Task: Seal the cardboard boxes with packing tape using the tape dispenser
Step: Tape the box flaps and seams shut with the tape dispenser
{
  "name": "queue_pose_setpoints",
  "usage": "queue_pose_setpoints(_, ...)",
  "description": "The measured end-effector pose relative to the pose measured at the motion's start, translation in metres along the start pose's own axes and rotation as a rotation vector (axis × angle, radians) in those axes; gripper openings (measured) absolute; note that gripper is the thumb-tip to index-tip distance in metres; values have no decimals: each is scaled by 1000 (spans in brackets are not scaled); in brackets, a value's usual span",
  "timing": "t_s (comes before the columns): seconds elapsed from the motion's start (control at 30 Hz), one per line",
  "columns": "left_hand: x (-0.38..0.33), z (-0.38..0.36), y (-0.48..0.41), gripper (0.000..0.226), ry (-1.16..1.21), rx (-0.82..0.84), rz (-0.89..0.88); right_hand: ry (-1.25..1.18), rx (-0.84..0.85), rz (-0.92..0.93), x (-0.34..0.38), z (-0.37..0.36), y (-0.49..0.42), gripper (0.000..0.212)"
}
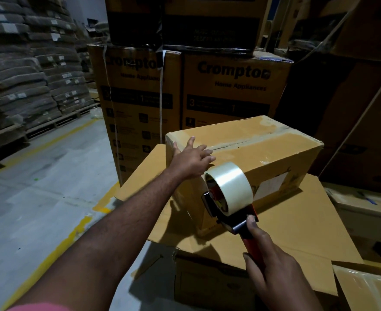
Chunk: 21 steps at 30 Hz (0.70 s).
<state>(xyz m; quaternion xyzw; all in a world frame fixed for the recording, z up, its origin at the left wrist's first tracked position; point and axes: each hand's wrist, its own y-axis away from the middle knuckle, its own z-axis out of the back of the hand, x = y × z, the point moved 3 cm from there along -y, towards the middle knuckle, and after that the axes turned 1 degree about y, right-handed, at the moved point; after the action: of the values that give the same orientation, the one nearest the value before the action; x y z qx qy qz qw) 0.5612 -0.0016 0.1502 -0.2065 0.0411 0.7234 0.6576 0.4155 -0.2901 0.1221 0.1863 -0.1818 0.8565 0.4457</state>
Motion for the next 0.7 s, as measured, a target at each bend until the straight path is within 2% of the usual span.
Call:
queue_pose_setpoints(0.27,-4,5,8,47,-16,-72,78,-35,-83,-1,-21,-19,0,106)
queue_pose_setpoints(0.37,-16,5,30,43,193,-163,30,-28,-95,-15,-25,-24,-5,104)
queue_pose_setpoints(0.43,-20,-7,56,41,345,-164,-24,-31,-95,-30,-23,-23,-7,104)
queue_pose_setpoints(0.57,-12,-38,88,48,333,-258,-175,2,-60,-10,-3,-22,-6,107)
queue_pose_setpoints(0.63,-11,-39,88,67,311,-274,-209,68,-65,18,7,-28,-4,116)
queue_pose_setpoints(0.7,-13,-38,90,69,305,-234,-228,77,-107,25,13,-33,-5,128)
